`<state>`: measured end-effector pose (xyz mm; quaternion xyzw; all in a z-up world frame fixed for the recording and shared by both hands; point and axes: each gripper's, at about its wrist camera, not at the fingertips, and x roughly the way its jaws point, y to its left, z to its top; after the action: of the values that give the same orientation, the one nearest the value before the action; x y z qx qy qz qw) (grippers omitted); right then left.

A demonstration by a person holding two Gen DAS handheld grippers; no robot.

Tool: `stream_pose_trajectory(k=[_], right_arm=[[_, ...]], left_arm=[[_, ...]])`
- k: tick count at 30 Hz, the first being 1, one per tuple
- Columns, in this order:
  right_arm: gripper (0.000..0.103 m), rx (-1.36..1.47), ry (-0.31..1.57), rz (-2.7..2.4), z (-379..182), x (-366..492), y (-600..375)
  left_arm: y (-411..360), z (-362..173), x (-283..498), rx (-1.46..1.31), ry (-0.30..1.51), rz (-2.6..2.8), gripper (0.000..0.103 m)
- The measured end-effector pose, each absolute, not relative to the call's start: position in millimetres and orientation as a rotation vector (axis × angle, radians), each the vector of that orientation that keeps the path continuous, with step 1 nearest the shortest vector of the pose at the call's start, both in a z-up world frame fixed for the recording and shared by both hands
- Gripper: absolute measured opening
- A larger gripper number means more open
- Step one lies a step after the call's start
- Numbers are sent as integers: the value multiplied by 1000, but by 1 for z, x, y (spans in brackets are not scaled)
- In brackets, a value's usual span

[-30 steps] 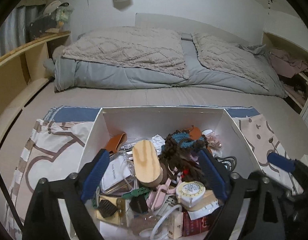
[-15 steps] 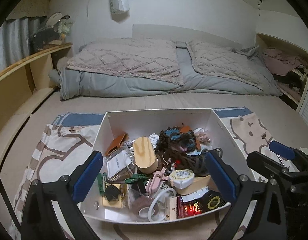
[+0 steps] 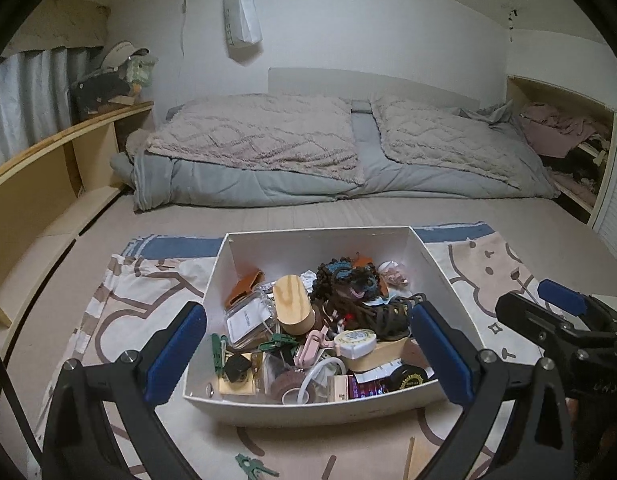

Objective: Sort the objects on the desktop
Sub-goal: 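Withdraw both tools from the box toward the curved wooden piece on the rug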

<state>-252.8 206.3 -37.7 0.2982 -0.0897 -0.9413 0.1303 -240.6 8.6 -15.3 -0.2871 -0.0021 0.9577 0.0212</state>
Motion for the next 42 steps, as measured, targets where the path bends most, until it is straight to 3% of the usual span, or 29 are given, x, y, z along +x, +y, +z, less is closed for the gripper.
stream_pose_trajectory(k=[16,42], right_arm=[[103,767,-95,-2770,-39,-190,202],[103,1038,-127,-2749,-139,-168,211]], left_arm=[[-9,-17,-174,-794,-21,2998,103],[9,-127,-130,-1037,-164,2867,103]])
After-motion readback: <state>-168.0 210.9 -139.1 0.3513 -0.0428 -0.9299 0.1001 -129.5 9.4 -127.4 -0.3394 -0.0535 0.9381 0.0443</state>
